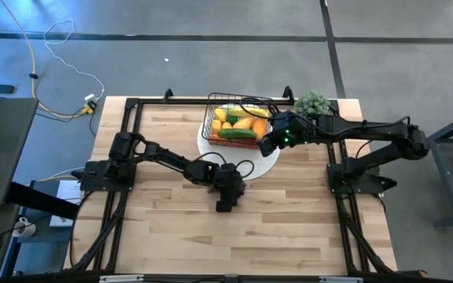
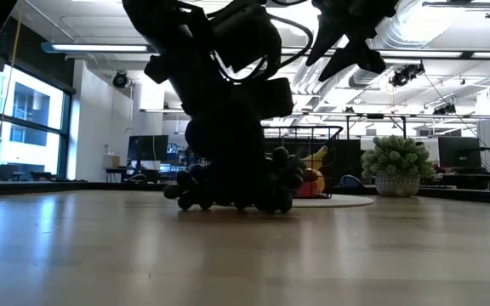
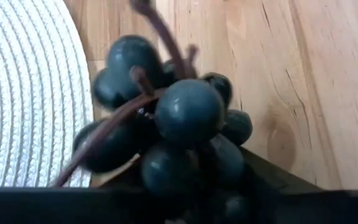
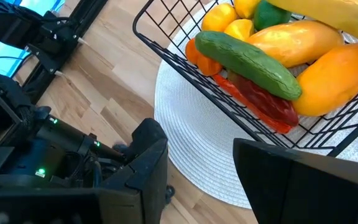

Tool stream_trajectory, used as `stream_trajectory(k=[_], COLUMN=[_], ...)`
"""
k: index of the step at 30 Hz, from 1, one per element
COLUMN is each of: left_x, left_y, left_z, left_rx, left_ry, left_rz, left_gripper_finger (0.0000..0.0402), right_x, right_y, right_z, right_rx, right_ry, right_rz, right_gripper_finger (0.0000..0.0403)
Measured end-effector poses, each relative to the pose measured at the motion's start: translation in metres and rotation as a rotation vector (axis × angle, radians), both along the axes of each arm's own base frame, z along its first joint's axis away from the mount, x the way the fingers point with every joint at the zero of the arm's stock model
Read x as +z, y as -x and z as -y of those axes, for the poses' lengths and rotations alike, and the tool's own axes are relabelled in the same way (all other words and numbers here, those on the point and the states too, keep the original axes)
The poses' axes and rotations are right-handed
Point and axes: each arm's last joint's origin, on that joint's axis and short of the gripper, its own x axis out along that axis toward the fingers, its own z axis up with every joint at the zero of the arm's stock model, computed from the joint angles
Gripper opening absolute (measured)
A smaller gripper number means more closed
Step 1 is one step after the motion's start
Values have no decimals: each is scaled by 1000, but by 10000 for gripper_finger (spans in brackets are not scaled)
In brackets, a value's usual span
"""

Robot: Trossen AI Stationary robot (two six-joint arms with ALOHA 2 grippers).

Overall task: Build produce basket
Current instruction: Put the grapes into mesh basket

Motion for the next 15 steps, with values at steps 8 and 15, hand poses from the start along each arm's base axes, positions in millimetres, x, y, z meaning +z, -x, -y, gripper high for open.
stream_trajectory(k=[8, 15], left_x=[2, 23], left_y=[0, 1], left_z=[1, -3], left_rx=[-2, 31], left_ry=[13, 45], left_rz=[-2, 45], left_gripper_finger=[16, 18], right_x=[0, 0], right_y=[0, 0], right_z=[0, 1], right_rx=[0, -55], right_ry=[0, -16], right_rz=[0, 8], right_gripper_finger=[162, 162])
